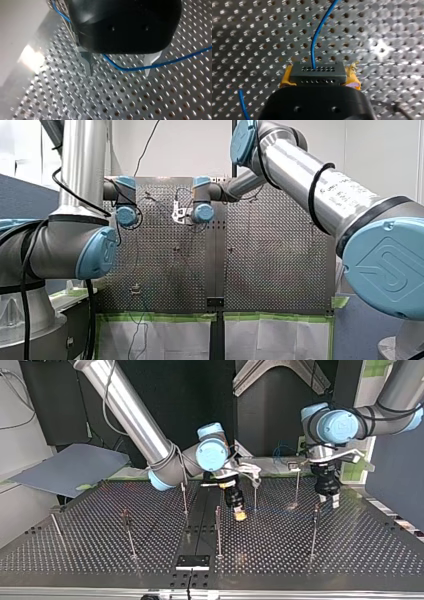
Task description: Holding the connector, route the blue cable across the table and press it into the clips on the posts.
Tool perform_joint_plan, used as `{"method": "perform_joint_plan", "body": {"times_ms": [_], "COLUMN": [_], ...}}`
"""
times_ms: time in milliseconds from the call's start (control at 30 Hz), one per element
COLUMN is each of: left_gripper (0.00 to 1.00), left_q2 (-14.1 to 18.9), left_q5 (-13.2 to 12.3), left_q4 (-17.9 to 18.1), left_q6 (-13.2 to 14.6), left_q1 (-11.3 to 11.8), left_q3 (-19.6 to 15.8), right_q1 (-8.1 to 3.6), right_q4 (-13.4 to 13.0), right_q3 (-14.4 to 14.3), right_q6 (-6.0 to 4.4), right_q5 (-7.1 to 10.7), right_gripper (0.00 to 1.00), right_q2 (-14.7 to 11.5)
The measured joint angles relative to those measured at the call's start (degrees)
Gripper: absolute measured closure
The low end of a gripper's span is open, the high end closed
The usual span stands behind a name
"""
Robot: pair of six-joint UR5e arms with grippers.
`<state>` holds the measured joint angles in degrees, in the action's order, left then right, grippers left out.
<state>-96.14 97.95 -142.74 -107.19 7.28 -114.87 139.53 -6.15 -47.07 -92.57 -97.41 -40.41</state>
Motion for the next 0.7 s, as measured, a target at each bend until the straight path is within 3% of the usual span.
{"method": "perform_joint_plan", "body": {"times_ms": [333, 700], "left_gripper": [0.00, 0.00], "left_q2": [2.4, 7.5], "left_q5": [-1.1, -2.5], "left_q4": [-0.4, 3.7], "left_q6": [-3.4, -8.9], "left_q1": [-0.7, -0.7], "left_q3": [-1.8, -6.7], "right_q1": [-0.62, -1.37], "right_q4": [0.2, 0.1], "right_q3": [-1.1, -1.1], "right_q6": [0.00, 0.06], "right_q5": [0.03, 0.02], "right_gripper": [1.00, 1.00], "right_q2": [0.0, 0.0]}}
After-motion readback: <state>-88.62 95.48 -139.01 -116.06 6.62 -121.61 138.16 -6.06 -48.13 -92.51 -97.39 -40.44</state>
